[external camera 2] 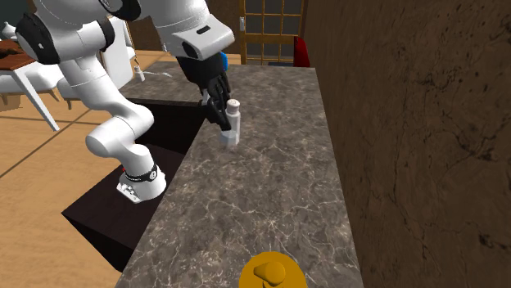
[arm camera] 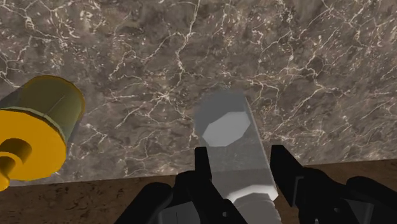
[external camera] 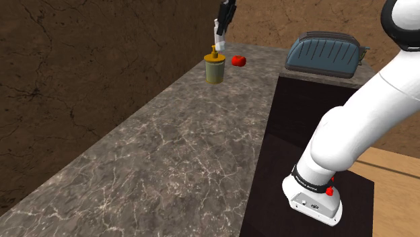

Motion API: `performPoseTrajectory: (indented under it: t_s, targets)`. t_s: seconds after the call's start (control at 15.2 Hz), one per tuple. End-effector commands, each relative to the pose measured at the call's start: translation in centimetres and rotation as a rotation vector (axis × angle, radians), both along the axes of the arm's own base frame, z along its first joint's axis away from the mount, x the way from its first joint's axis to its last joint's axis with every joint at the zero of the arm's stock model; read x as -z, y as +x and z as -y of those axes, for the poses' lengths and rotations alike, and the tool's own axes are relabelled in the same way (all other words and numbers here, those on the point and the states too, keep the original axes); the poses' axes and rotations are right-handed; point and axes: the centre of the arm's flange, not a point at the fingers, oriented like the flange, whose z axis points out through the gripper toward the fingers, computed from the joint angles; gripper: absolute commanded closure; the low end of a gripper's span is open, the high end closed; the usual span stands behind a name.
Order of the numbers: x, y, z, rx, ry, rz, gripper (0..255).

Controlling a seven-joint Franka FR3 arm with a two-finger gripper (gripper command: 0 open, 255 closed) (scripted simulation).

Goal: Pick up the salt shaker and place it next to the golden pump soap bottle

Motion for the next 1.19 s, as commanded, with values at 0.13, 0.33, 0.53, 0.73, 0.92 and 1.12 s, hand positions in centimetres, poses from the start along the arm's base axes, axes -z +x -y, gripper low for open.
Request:
performPoseTrajectory:
  t_s: [0.13, 0.33, 0.53, 0.73, 0.92, 1.12]
  targets:
    - [-0.4, 0.8, 5.1, -0.002, -0.001, 0.000, 255]
    - [-0.4, 1.4, 9.1, -0.002, -0.001, 0.000, 255]
    - [-0.4, 2.0, 12.5, -0.002, -0.001, 0.000, 255]
    - [1.2, 2.0, 12.5, -0.002, -0.001, 0.000, 255]
    - [2.7, 2.0, 12.5, -0.002, -0.001, 0.000, 255]
    - [4.3, 2.0, 12.5, -0.002, -0.001, 0.000, 255]
